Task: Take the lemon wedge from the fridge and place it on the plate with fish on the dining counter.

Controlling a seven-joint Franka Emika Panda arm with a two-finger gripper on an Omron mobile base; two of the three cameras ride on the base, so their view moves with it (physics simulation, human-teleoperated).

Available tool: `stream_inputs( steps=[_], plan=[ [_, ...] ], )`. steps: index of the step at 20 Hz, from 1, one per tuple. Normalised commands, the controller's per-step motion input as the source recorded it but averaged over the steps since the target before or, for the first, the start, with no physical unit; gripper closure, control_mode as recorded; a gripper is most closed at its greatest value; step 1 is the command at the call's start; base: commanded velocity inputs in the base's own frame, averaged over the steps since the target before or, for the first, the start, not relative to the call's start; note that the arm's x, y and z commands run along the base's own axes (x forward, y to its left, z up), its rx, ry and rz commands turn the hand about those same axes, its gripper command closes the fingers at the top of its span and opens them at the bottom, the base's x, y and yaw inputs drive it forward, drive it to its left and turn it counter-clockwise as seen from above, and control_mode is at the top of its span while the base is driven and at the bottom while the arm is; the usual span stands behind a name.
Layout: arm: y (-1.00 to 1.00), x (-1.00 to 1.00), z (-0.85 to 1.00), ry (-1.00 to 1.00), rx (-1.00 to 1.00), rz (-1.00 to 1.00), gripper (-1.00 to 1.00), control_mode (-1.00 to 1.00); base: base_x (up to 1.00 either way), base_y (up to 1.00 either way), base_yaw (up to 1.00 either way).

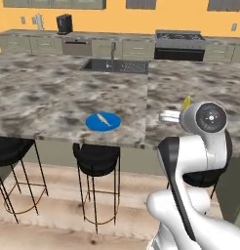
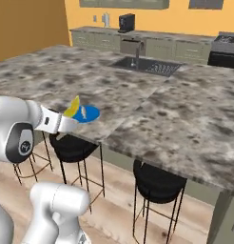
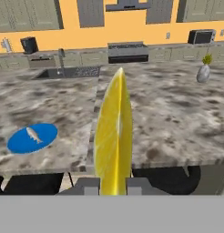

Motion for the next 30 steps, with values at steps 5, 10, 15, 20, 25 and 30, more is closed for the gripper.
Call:
stream_inputs(
  steps=[5,10,15,20,25,30],
  plan=[
    [0.0,0.0,0.0,0.0,0.0,0.0,1.0,1.0,0.87,-0.03,-0.27],
    [0.0,0.0,0.0,0.0,0.0,0.0,1.0,1.0,0.92,0.78,-0.02],
    [0.0,0.0,0.0,0.0,0.0,0.0,1.0,1.0,0.47,1.0,0.24],
    [0.22,0.36,-0.13,0.16,0.0,0.15,1.0,-1.0,0.33,0.55,0.22],
    [0.37,0.96,-0.11,0.57,0.0,0.34,1.0,-1.0,0.0,0.0,0.0],
    [0.07,1.0,-0.33,0.7,0.0,0.31,1.0,-1.0,0.0,0.0,0.0]
  ],
)
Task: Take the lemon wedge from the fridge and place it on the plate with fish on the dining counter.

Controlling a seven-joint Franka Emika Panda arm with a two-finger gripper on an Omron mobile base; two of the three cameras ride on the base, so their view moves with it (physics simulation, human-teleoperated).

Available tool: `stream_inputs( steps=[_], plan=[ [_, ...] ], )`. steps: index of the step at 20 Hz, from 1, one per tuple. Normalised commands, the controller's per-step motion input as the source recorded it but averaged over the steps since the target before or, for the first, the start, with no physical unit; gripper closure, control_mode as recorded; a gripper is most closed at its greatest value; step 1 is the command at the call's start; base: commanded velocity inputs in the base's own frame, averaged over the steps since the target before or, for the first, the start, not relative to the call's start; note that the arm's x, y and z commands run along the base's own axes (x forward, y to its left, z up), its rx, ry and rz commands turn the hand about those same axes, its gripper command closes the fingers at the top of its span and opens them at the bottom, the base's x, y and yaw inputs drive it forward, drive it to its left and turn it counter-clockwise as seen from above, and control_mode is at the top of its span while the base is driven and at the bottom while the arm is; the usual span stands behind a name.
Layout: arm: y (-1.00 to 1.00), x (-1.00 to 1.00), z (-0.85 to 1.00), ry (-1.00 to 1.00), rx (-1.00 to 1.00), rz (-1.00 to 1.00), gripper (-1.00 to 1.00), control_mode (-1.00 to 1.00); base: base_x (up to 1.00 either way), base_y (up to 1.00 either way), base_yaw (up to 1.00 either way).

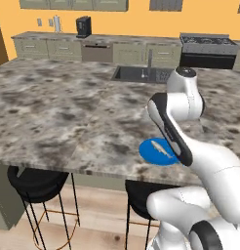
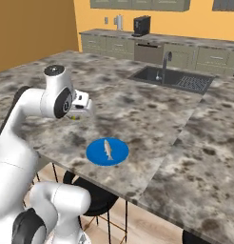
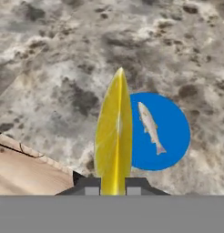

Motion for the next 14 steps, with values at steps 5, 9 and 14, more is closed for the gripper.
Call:
stream_inputs(
  steps=[5,9,14],
  plan=[
    [0.05,0.27,-0.49,0.31,0.0,0.13,1.0,-1.0,0.0,0.0,0.0],
    [-0.2,0.54,-1.0,0.22,-0.01,0.14,1.0,-1.0,0.0,0.0,0.0],
    [-0.34,0.6,-0.98,0.22,-0.03,0.14,1.0,-1.0,0.0,0.0,0.0]
  ],
)
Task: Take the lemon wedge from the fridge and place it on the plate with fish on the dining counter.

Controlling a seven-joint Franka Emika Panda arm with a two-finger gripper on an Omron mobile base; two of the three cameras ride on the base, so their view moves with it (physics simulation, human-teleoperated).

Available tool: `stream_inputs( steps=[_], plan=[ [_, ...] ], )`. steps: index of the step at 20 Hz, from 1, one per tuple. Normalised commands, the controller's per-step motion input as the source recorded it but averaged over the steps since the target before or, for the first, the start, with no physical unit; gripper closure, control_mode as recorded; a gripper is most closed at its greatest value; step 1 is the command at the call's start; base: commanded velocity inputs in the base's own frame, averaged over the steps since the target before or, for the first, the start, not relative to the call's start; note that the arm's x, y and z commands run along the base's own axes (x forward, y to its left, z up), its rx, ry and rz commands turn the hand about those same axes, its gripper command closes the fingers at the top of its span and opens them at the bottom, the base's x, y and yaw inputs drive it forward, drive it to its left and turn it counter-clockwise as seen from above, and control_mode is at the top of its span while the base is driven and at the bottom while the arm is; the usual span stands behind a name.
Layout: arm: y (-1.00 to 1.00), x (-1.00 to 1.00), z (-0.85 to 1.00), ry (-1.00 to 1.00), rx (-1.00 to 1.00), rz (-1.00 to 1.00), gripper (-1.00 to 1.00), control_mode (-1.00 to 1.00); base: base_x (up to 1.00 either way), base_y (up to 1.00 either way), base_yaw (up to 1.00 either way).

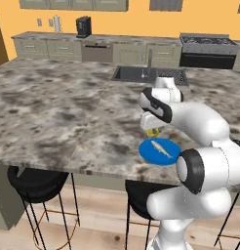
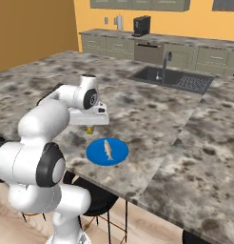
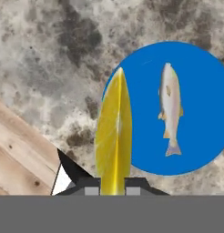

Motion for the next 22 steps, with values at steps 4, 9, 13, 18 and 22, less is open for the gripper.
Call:
stream_inputs(
  steps=[4,9,13,18,22],
  plan=[
    [-0.04,0.52,-0.72,0.06,-0.01,0.11,1.0,-1.0,0.0,0.0,0.0],
    [0.0,0.18,-0.56,0.02,-0.01,0.04,1.0,-1.0,0.0,0.0,0.0],
    [-0.27,0.02,-0.68,0.0,-0.06,0.0,1.0,-1.0,0.0,0.0,0.0],
    [-0.27,-0.06,-0.43,0.0,-0.01,0.0,1.0,-1.0,0.0,0.0,0.0],
    [-0.07,-0.01,-0.26,-0.02,0.0,0.0,1.0,-1.0,0.0,0.0,0.0]
  ],
)
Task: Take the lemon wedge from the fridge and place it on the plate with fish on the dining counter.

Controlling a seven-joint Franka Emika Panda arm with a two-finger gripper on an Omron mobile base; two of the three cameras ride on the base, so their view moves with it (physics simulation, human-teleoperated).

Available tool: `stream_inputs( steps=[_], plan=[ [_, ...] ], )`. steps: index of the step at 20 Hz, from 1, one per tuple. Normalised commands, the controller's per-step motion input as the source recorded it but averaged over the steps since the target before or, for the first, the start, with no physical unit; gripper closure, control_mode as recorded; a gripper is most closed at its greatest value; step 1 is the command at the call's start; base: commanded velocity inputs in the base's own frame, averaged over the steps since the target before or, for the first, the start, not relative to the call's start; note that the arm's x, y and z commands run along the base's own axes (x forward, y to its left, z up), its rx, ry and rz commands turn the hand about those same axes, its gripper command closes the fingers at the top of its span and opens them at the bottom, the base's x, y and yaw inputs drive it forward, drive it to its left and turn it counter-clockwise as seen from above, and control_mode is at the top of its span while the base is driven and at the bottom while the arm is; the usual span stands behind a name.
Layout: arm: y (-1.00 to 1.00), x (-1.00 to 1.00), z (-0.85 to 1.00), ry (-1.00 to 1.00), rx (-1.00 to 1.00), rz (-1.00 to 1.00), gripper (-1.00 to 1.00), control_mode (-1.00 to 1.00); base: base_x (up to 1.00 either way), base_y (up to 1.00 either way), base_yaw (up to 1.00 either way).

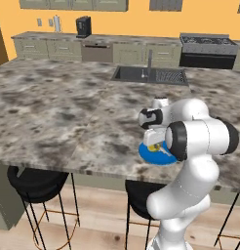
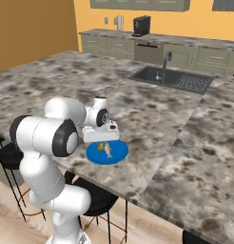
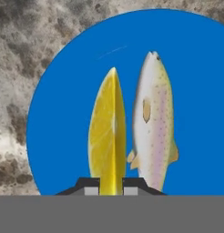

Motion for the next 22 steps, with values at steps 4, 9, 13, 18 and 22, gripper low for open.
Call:
stream_inputs(
  steps=[4,9,13,18,22],
  plan=[
    [0.0,0.0,-0.09,-0.02,0.0,0.0,1.0,-1.0,0.0,0.0,0.0],
    [0.0,0.0,0.0,0.0,0.01,0.0,-1.0,-1.0,0.0,0.0,0.0],
    [0.0,-0.15,0.22,-0.1,0.0,0.0,-1.0,-1.0,0.0,0.0,0.0],
    [0.0,-0.81,0.64,-0.25,0.0,0.0,-1.0,-1.0,0.0,0.0,0.0],
    [0.0,-1.0,0.56,-0.33,0.0,0.0,-1.0,-1.0,0.0,0.0,0.0]
  ],
)
